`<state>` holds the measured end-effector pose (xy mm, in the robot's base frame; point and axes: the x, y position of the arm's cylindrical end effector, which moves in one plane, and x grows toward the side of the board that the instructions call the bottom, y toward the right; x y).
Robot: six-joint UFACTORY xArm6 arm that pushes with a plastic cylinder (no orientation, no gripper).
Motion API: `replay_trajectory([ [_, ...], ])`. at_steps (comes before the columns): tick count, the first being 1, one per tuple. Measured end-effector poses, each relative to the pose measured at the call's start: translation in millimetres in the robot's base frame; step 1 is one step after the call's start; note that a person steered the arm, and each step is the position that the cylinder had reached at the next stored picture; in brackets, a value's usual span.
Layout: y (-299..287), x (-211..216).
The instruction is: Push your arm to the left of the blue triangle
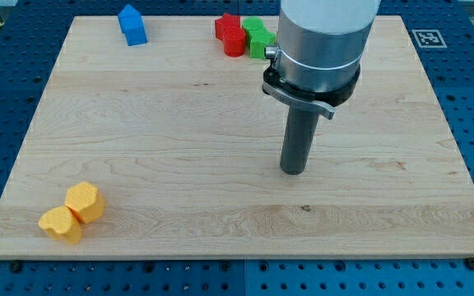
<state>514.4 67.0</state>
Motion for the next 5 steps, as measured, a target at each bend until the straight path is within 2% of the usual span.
replay_trajectory([
  [2, -5.4, 0.1],
  [5, -199.6, -124.5],
])
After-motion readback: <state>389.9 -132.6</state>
